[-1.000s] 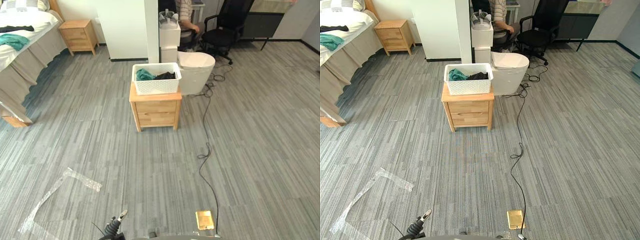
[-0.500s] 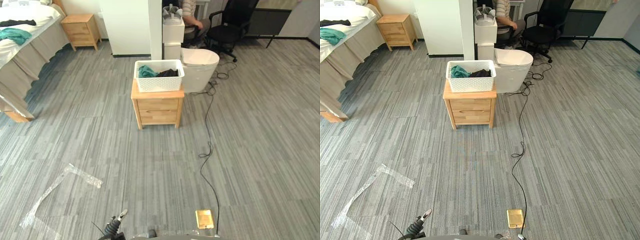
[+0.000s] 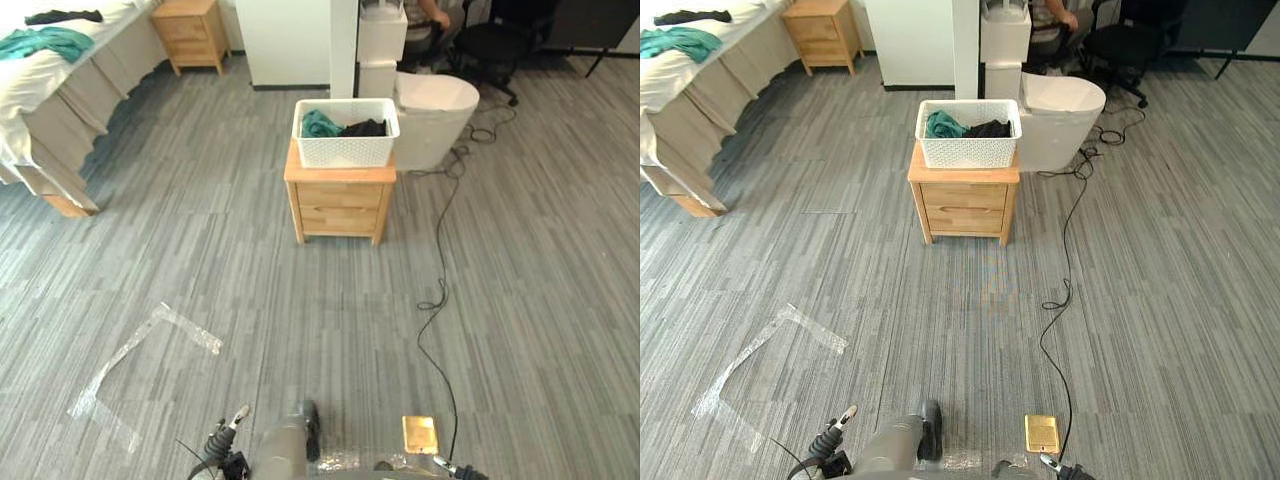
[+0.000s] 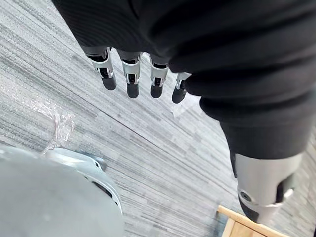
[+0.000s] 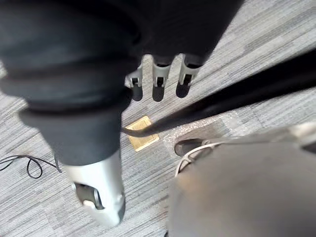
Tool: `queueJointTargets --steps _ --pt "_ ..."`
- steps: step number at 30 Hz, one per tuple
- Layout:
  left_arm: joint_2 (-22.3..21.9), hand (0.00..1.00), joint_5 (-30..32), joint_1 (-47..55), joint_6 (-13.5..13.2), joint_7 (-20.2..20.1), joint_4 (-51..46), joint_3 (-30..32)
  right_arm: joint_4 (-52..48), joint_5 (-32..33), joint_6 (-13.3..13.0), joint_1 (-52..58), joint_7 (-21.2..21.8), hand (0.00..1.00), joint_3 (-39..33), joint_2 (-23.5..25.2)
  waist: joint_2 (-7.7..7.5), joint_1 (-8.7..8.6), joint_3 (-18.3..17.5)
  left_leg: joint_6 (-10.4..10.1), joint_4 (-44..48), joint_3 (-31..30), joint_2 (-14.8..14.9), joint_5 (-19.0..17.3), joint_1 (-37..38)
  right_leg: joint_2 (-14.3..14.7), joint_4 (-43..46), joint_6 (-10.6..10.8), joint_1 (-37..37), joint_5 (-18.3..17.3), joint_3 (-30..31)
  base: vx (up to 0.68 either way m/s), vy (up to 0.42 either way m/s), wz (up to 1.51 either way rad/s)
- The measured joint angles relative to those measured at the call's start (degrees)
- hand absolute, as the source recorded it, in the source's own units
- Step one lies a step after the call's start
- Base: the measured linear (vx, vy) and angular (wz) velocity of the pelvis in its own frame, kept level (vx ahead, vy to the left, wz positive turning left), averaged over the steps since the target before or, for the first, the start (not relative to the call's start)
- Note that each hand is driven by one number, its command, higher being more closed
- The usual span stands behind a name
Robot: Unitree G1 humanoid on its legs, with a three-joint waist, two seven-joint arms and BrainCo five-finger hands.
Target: Pick up the laundry basket with both hands and put the clothes into the washing machine.
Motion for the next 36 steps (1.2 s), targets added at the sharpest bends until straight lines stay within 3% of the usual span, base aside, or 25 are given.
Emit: queueJointTargets --steps 2,3,4,5,7,8,9,10,11,13,15,17,19,20,21,23,25,26,27,29,31,34,35,36 --pt "-0.2 0.0 0.0 1.1 0.0 0.0 0.1 1.6 0.0 0.0 0.1 0.2 -0.3 0.0 1.1 0.0 -0.58 1.11 -1.2 2.9 3.7 0.2 -1.7 -0.4 -1.2 -2.1 2.3 2.4 -0.3 -2.1 2.5 0.44 0.267 -0.61" --pt "-0.2 0.0 -0.1 1.6 0.0 -0.1 0.7 2.2 0.2 -0.1 0.0 1.2 -0.2 0.0 1.1 0.3 -1.68 1.11 -2.2 5.8 7.0 0.6 -2.7 -2.4 -1.8 -4.0 8.7 5.0 -3.0 -5.3 3.8 0.44 0.223 -0.42" --pt "0.3 0.0 -0.2 1.6 0.0 -0.2 1.3 2.8 0.3 -0.1 0.0 1.4 -0.2 0.0 1.0 0.8 -2.79 1.13 -2.5 6.5 8.2 1.3 -3.5 -3.9 -1.6 -5.8 14.0 6.5 -4.8 -7.7 4.8 0.42 0.206 -0.23" --pt "1.1 0.0 -0.2 1.6 0.4 -0.1 2.0 3.2 0.6 0.3 0.0 1.6 -0.1 0.0 0.9 1.5 -4.17 0.74 -2.7 7.0 9.5 1.8 -5.2 -6.3 -0.2 -9.0 27.0 8.4 -9.2 -9.7 6.8 0.43 0.191 0.04" --pt "1.4 0.0 -0.3 1.9 0.7 -0.1 2.3 3.2 0.6 1.6 -0.5 2.0 0.9 0.0 0.7 1.6 -4.2 -0.43 -2.5 8.1 11.4 1.8 -6.1 -9.2 3.7 -10.5 50.7 11.3 -16.3 -6.5 10.6 0.49 0.171 0.16" --pt "1.7 0.0 -0.5 2.1 1.0 -0.1 2.1 3.1 0.6 1.6 -0.8 2.0 1.0 0.0 0.7 1.6 -3.8 -0.43 -2.1 8.3 11.4 1.7 -6.2 -11.1 8.4 -10.2 65.2 10.7 -20.0 -5.0 10.9 0.46 0.097 0.09" --pt "2.1 0.0 -0.6 2.1 1.1 0.0 1.8 2.9 0.6 1.6 -1.0 1.9 1.0 0.0 0.8 1.6 -4.02 -0.43 -2.1 8.3 10.5 1.7 -6.4 -11.3 10.4 -10.1 68.2 10.1 -21.0 -5.2 10.3 0.45 0.077 0.03" --pt "2.1 0.0 -0.9 2.0 1.1 0.1 1.3 2.4 0.5 1.6 -1.1 1.8 1.0 0.0 0.8 1.6 -4.09 -0.46 -2.2 8.3 8.5 1.5 -6.5 -11.3 13.4 -10.1 69.7 8.0 -22.3 -5.6 8.2 0.41 0.027 0.05" --pt "1.9 0.0 -1.2 1.7 0.9 0.5 0.1 2.1 0.1 1.6 -1.3 1.8 1.2 0.0 0.8 1.6 -3.91 -0.53 -2.1 8.3 5.3 1.1 -6.6 -11.3 16.7 -10.0 67.4 5.0 -24.2 -6.4 5.0 0.4 0.014 0.05" --pt "0.9 0.0 -1.2 0.8 0.7 0.9 -0.9 2.1 -0.1 1.7 -1.7 1.8 1.9 0.0 0.6 1.6 -3.53 -0.76 -1.9 7.9 1.6 0.3 -6.4 -11.2 20.9 -9.8 57.3 2.3 -26.4 -7.9 1.2 0.4 -0.018 0.11" --pt "-0.1 0.0 -1.2 0.3 0.4 1.0 -1.0 2.1 -0.6 1.7 -1.6 1.7 2.0 0.0 0.6 1.2 -2.42 -2.05 -1.3 6.8 -1.3 -0.8 -5.3 -11.5 24.6 -8.4 42.7 1.6 -27.1 -7.9 0.3 0.46 -0.066 0.27" --pt "-1.0 0.0 -1.2 -0.4 0.2 1.1 -1.0 2.1 -1.7 1.7 -1.2 2.4 2.0 0.0 -0.7 1.2 -1.19 -2.29 -0.9 4.6 -4.4 -1.8 -3.5 -12.4 28.3 -5.9 23.8 1.0 -29.0 -0.9 5.8 0.42 -0.113 0.28" --pt "-1.4 0.0 -1.2 -0.4 -0.1 1.3 -0.9 2.4 -1.7 2.3 -1.0 3.2 2.0 0.0 -1.7 2.0 -1.28 -2.3 -0.8 2.4 -5.6 -2.5 -2.6 -13.6 31.1 -5.4 19.3 0.7 -29.9 3.0 9.1 0.49 -0.233 0.27" --pt "-2.1 0.0 -1.2 0.5 -0.1 1.6 -0.8 4.1 -1.7 2.3 -1.0 4.3 2.0 0.0 -2.1 2.3 -1.43 -2.86 -1.0 -0.1 -5.5 -3.7 -1.1 -15.0 33.9 -4.9 21.9 0.7 -29.9 7.2 10.1 0.56 -0.314 0.43" --pt "-2.2 0.0 -1.2 1.1 -0.2 1.8 -0.8 4.4 -1.6 2.3 -0.9 4.7 2.0 0.0 -2.1 2.5 -1.72 -3.33 -1.3 -0.5 -4.2 -4.7 -0.4 -15.2 33.9 -4.7 23.6 0.7 -29.9 9.3 10.1 0.59 -0.371 0.52" --pt "-4.4 0.0 -1.1 0.8 -0.1 1.9 -0.6 6.7 -1.8 2.4 -1.0 5.0 2.0 0.0 -3.8 2.3 0.6 -3.53 -1.9 -2.2 13.2 -5.7 5.3 -13.2 26.3 -1.6 25.1 -1.0 -27.7 5.8 6.7 0.55 -0.384 0.35" --pt "-5.8 0.0 -1.1 0.8 -0.1 1.9 -0.7 8.0 -2.4 2.6 -1.0 5.1 1.9 0.0 -4.5 1.8 2.13 -3.32 -1.6 1.0 28.1 -5.4 9.4 -6.5 19.4 0.9 23.1 -2.7 -24.5 4.4 5.1 0.51 -0.367 0.11" --pt "-5.5 0.0 -1.2 1.1 0.0 1.9 -0.6 8.2 -2.1 4.0 -1.0 4.9 1.8 0.0 -4.3 1.6 2.49 -3.25 -1.3 1.6 38.6 -3.0 13.9 -5.9 15.5 3.1 19.3 -3.4 -19.2 4.0 4.3 0.52 -0.33 0.05" --pt "-5.3 0.0 -1.2 1.1 0.0 1.8 -0.6 8.2 -2.0 4.4 -1.0 4.9 1.8 0.0 -4.2 1.7 2.07 -3.26 -1.0 2.0 40.8 -1.6 14.8 -6.2 14.7 3.6 17.3 -3.8 -16.3 4.0 4.3 0.51 -0.288 0.07" --pt "-3.9 0.0 -1.2 1.0 -0.2 1.7 -1.0 6.8 -1.3 4.6 -1.0 4.4 1.5 0.0 -3.3 1.7 0.16 -3.18 0.0 1.9 41.6 1.8 15.1 -6.4 12.2 3.7 10.1 -4.2 -7.4 4.3 3.9 0.5 -0.283 0.18" --pt "-3.7 0.0 -1.2 0.9 -0.3 1.2 -1.4 4.4 -1.2 6.1 -1.1 3.6 0.6 0.0 -3.2 1.6 0.96 -3.3 -0.3 1.9 37.5 2.2 14.5 -6.4 8.9 3.9 6.1 -4.1 -3.5 4.3 2.9 0.32 -0.147 0.24" --pt "-3.1 0.0 -1.2 0.4 -0.3 0.8 -1.8 1.7 -1.5 8.0 -1.2 1.4 -0.2 0.0 -3.0 1.2 1.14 -3.08 -0.3 0.7 16.7 1.4 10.6 -6.2 5.4 3.2 2.7 -3.4 -0.8 4.4 2.7 0.26 0.024 0.06" --pt "-2.7 0.0 -1.4 0.4 -0.2 0.8 -2.0 0.9 -2.1 8.3 -1.2 0.1 -0.7 0.0 -3.3 0.6 1.08 -2.7 -0.3 -1.2 6.2 -0.5 8.0 -4.7 5.4 2.6 2.3 -2.6 -0.2 3.9 2.8 0.27 0.11 -0.02" --pt "-2.7 0.0 -1.7 0.4 -0.2 0.8 -2.4 0.6 -2.1 8.3 -0.9 -0.4 -0.7 0.0 -3.6 0.2 1.05 -2.55 -0.3 -2.1 1.9 -1.9 6.7 -4.0 5.6 2.2 2.3 -2.0 0.0 3.5 2.8 0.25 0.161 -0.03"
